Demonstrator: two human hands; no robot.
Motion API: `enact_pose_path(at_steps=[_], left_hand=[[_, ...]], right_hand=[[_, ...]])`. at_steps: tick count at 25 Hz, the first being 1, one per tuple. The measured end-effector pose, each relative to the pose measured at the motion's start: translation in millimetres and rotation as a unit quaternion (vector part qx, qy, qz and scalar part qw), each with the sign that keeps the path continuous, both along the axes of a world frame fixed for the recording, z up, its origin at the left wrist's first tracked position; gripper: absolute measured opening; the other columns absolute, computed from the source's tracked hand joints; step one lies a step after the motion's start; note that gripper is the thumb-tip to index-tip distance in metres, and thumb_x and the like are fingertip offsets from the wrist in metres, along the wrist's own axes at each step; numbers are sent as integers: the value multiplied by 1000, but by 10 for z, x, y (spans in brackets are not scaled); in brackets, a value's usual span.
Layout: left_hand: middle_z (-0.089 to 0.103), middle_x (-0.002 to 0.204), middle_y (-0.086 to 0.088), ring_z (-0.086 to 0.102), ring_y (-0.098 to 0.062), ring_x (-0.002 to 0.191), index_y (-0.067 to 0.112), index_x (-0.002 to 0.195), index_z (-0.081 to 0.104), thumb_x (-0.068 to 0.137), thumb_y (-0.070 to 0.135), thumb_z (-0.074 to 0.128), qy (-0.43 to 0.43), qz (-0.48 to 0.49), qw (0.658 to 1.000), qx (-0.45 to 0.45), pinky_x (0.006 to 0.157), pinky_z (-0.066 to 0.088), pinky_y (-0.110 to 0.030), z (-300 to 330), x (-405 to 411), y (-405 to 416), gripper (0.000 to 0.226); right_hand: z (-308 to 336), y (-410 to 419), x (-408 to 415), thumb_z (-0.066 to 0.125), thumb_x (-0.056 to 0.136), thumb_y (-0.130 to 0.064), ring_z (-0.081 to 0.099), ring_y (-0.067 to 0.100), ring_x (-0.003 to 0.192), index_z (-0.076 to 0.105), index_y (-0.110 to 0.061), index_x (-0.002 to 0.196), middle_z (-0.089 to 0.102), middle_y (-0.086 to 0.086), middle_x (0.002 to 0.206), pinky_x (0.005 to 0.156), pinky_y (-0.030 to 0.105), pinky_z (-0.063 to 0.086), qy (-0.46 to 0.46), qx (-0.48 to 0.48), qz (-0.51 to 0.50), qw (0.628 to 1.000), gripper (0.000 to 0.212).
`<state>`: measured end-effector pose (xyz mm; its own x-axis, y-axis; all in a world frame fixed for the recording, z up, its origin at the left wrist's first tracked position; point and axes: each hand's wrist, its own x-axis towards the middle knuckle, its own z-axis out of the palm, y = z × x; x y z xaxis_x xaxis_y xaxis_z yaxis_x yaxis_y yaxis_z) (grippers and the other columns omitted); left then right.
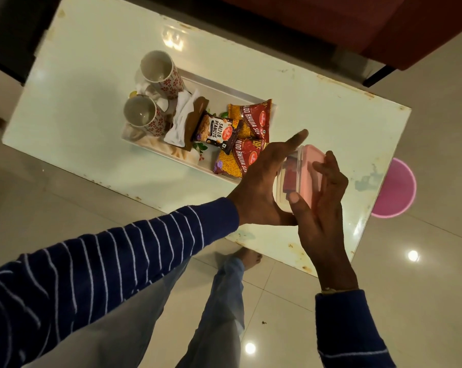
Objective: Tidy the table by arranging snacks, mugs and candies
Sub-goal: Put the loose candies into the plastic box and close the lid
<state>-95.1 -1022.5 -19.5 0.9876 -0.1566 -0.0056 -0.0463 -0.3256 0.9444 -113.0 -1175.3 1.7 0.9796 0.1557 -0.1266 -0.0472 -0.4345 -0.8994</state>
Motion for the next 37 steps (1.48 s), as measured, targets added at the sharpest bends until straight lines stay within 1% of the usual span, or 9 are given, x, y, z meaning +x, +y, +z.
enact_pose_path(at_steps=[3, 6, 10, 14, 19, 23, 26, 30, 37], left_hand=[[49, 136, -12, 46, -17, 123, 11, 145, 36, 51, 33, 94, -46, -13, 998, 27, 100, 37, -6, -13, 16, 5, 112], [55, 130, -11, 51, -19, 120, 5, 138, 48, 51, 32, 93, -70, -3, 997, 33, 97, 50, -24, 4, 13, 8, 101], [57, 123, -13, 53, -20, 112, 3, 137, 50, 55, 26, 92, -64, 6, 996, 56, 91, 54, -29, 5, 26, 2, 96], [48, 129, -14, 46, -16, 116, 3, 142, 42, 47, 20, 97, -6, -30, 998, 47, 96, 50, -26, 27, 10, 6, 111], [34, 150, -9, 38, -24, 137, 3, 140, 38, 46, 25, 100, 9, -180, 984, 16, 107, 45, -32, 51, 245, 125, 115], [61, 124, -11, 59, -21, 112, 4, 127, 53, 57, 23, 96, 37, -170, 984, 38, 91, 55, -39, 59, 391, 153, 85], [63, 121, -8, 55, -17, 113, 11, 122, 60, 53, 30, 97, 22, -136, 987, 78, 94, 53, -35, 41, 446, 195, 81], [64, 116, 2, 60, -14, 109, 13, 119, 61, 55, 28, 96, 18, -124, 991, 57, 92, 54, -36, 19, 435, 164, 74], [61, 104, 11, 58, 11, 93, 5, 113, 64, 54, 21, 96, 34, -87, 996, 12, 84, 45, -2, -46, 422, 137, 69]], right_hand=[[-17, 33, -20, 47, 91, -55, 21, 11, 149, 28, -36, 146, 20, -4, 163, 117, 50, 32, 0, -9, 7, 1000, 61], [-23, 39, -21, 48, 91, -53, 18, 13, 151, 28, -40, 146, 18, -1, 164, 118, 53, 30, 0, -29, 23, 999, 60], [-30, 14, 22, 61, 87, -49, 23, -9, 143, 18, -39, 151, 16, -15, 163, 110, 20, 32, -14, -69, 76, 995, 78], [-2, 4, 0, 75, 77, -42, 46, -21, 117, 26, -33, 149, 34, -43, 136, 82, -3, 41, 23, -27, -13, 999, 87], [39, -86, -107, 74, 74, -37, 55, 6, 124, 44, -16, 140, 53, -16, 136, 94, 21, 53, -21, 34, -32, 999, 76], [121, -168, -38, 75, 78, -33, 58, 15, 126, 38, -18, 140, 56, -3, 139, 93, 39, 58, 18, 89, -11, 996, 74], [181, -209, -35, 73, 80, -47, 57, 8, 122, 46, -21, 136, 58, -6, 133, 95, 33, 56, -15, -18, -31, 999, 68], [208, -185, -51, 86, 67, -48, 53, -9, 109, 54, -17, 130, 57, -13, 124, 91, 3, 42, -53, -96, -38, 993, 76], [164, -223, 5, 89, 71, -31, 56, 1, 102, 61, -6, 121, 63, -4, 114, 88, 1, 40, -106, -112, -46, 987, 63]])
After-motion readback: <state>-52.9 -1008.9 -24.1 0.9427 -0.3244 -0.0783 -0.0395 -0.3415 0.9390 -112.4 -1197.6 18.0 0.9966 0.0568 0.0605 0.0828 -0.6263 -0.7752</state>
